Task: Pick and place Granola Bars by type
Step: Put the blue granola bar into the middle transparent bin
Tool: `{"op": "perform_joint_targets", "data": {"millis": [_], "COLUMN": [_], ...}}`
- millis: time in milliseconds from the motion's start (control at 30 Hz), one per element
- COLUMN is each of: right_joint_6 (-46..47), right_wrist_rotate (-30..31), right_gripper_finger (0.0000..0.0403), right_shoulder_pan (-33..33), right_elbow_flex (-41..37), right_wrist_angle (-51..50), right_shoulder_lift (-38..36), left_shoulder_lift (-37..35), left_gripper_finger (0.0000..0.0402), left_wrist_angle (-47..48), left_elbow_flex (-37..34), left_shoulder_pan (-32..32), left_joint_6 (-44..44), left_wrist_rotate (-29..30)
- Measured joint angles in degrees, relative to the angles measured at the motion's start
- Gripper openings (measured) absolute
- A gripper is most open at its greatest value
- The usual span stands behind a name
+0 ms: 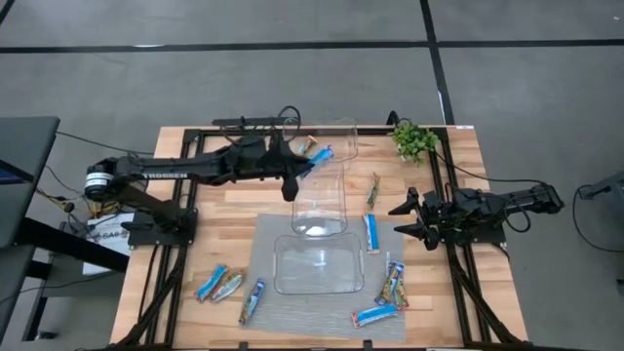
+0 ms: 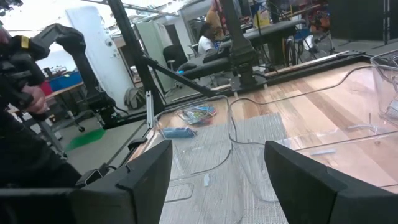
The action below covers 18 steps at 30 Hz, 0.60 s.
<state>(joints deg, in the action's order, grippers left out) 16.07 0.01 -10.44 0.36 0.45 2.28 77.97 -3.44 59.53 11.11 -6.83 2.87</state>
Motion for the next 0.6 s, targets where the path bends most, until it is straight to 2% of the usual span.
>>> {"op": "perform_joint_targets", "data": {"millis": [233,600], "right_joint_6": [-0.02,0.0], "right_wrist_rotate": [0.0,0.0], "right_gripper_finger": [0.0249,0.0249], "right_shoulder_pan": [0.0,0.0], "right_elbow_flex": [-0.02,0.0], "right_wrist_angle": [0.0,-0.02], "right_shoulder_lift": [0.01,0.0], "left_shoulder_lift": [7.52,16.54], "left_gripper_finger": [0.0047,0.0047], "left_wrist_angle": [1.25,6.8], "left_elbow_flex": [0.0,0.0], "left_shoulder_pan": [-0.73,-2.86], "left_joint_6": [0.11,9.33], "left_wrist_rotate": [-8.04,-6.64]}}
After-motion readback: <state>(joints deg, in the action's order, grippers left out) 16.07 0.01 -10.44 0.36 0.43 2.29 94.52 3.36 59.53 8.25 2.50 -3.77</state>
